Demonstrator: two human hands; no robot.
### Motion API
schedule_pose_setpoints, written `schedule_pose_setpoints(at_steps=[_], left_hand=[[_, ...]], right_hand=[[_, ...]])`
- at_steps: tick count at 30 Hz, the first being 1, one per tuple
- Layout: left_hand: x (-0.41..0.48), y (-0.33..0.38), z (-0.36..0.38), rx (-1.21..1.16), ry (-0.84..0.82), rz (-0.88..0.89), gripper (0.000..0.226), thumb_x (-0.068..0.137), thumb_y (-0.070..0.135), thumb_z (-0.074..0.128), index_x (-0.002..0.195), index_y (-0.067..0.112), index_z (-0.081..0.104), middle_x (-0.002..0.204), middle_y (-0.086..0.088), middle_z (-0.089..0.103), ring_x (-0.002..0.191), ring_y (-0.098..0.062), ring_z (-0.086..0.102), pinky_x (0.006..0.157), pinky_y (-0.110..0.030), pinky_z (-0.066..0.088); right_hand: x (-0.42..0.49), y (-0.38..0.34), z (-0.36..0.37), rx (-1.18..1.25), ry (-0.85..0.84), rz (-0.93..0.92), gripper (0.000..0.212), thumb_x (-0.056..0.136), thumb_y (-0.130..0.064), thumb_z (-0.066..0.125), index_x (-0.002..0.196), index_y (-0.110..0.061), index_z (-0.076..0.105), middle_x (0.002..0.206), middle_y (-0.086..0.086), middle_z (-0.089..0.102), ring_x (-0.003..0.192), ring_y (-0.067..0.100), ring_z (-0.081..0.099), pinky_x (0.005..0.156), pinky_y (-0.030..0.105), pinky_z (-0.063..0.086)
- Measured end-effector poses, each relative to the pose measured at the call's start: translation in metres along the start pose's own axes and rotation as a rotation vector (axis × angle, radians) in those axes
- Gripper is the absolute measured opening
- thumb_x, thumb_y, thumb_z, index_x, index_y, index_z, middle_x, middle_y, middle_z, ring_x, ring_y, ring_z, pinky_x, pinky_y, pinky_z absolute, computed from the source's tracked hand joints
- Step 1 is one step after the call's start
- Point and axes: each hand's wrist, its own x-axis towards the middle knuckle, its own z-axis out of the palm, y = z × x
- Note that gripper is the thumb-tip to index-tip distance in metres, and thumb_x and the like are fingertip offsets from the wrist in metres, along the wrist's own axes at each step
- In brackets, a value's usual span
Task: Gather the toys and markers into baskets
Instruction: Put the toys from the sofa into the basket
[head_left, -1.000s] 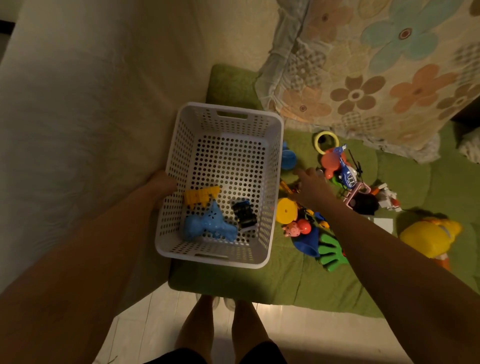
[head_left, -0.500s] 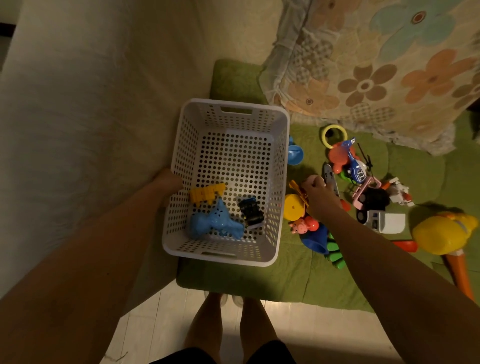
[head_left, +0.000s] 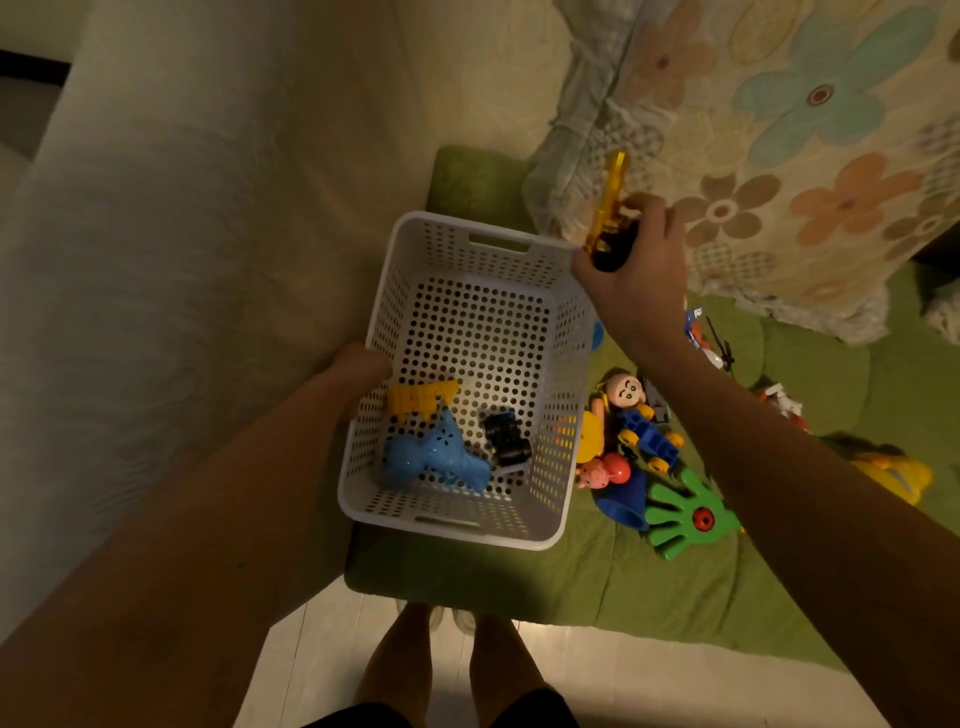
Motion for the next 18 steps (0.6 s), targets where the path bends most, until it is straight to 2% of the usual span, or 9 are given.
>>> schedule_pose_setpoints(at_steps=[2, 4, 6, 9, 11, 14, 16, 18], left_hand=[[-0.002, 0.002, -0.004, 0.001, -0.064, 0.013, 0.048, 0.09, 0.006, 0.049, 0.137, 0.005, 0.042, 0.124, -0.018, 0.055, 0.109, -0.034, 0.057, 0.093, -0.051, 0.05], [-0.006, 0.006, -0.007, 0.006, -0.113, 0.021, 0.052, 0.09, 0.008, 0.049, 0.141, 0.007, 0.037, 0.129, -0.018, 0.052, 0.116, -0.036, 0.052, 0.097, -0.053, 0.046], [-0.009, 0.011, -0.006, 0.018, -0.135, 0.034, 0.054, 0.091, 0.008, 0.047, 0.144, 0.008, 0.032, 0.133, -0.018, 0.048, 0.12, -0.036, 0.049, 0.099, -0.052, 0.044], [-0.008, 0.014, -0.002, 0.05, -0.124, 0.035, 0.052, 0.092, 0.006, 0.044, 0.143, 0.006, 0.032, 0.132, -0.019, 0.048, 0.118, -0.035, 0.049, 0.097, -0.05, 0.046], [-0.007, 0.013, 0.0, 0.069, -0.143, 0.021, 0.041, 0.093, 0.006, 0.04, 0.134, 0.006, 0.039, 0.12, -0.018, 0.054, 0.109, -0.033, 0.054, 0.089, -0.046, 0.049], [-0.004, 0.008, -0.001, 0.105, -0.163, 0.012, 0.015, 0.096, 0.007, 0.035, 0.097, 0.009, 0.05, 0.094, -0.013, 0.058, 0.085, -0.026, 0.057, 0.074, -0.039, 0.05], [-0.003, 0.007, -0.003, 0.121, -0.143, 0.023, 0.02, 0.097, 0.005, 0.034, 0.084, 0.014, 0.046, 0.086, -0.01, 0.057, 0.076, -0.022, 0.056, 0.064, -0.035, 0.049], [-0.001, 0.006, -0.005, 0.11, -0.137, 0.034, 0.023, 0.097, 0.002, 0.033, 0.083, 0.015, 0.046, 0.085, -0.01, 0.057, 0.074, -0.021, 0.056, 0.061, -0.034, 0.048]], right_hand=[[-0.005, -0.023, 0.012, 0.045, -0.048, -0.066, 0.059, 0.078, -0.038, 0.07, 0.126, -0.013, 0.047, 0.121, 0.008, 0.046, 0.1, 0.015, 0.049, 0.08, 0.028, 0.047], [-0.018, -0.035, 0.031, 0.015, -0.182, -0.118, 0.058, 0.079, -0.041, 0.071, 0.126, -0.015, 0.047, 0.12, 0.004, 0.047, 0.1, 0.015, 0.05, 0.079, 0.028, 0.045], [-0.035, -0.036, 0.055, 0.005, -0.363, -0.098, 0.057, 0.081, -0.039, 0.072, 0.127, -0.016, 0.048, 0.121, 0.004, 0.047, 0.101, 0.016, 0.048, 0.08, 0.026, 0.039], [-0.06, -0.026, 0.09, -0.03, -0.517, -0.036, 0.053, 0.081, -0.035, 0.073, 0.124, -0.016, 0.048, 0.118, 0.007, 0.046, 0.102, 0.022, 0.051, 0.084, 0.034, 0.048], [-0.073, -0.017, 0.109, -0.055, -0.586, 0.014, 0.053, 0.08, -0.033, 0.074, 0.123, -0.014, 0.048, 0.118, 0.009, 0.047, 0.103, 0.025, 0.051, 0.088, 0.041, 0.05], [-0.09, -0.007, 0.128, -0.097, -0.628, 0.029, 0.055, 0.08, -0.028, 0.074, 0.124, -0.01, 0.048, 0.12, 0.012, 0.047, 0.105, 0.029, 0.052, 0.088, 0.042, 0.049], [-0.101, -0.002, 0.134, -0.126, -0.665, 0.048, 0.059, 0.08, -0.024, 0.074, 0.13, -0.008, 0.045, 0.127, 0.015, 0.045, 0.112, 0.031, 0.049, 0.092, 0.041, 0.047], [-0.11, 0.001, 0.138, -0.163, -0.711, 0.043, 0.06, 0.082, -0.02, 0.074, 0.133, -0.01, 0.044, 0.131, 0.015, 0.043, 0.117, 0.032, 0.046, 0.095, 0.043, 0.046]])
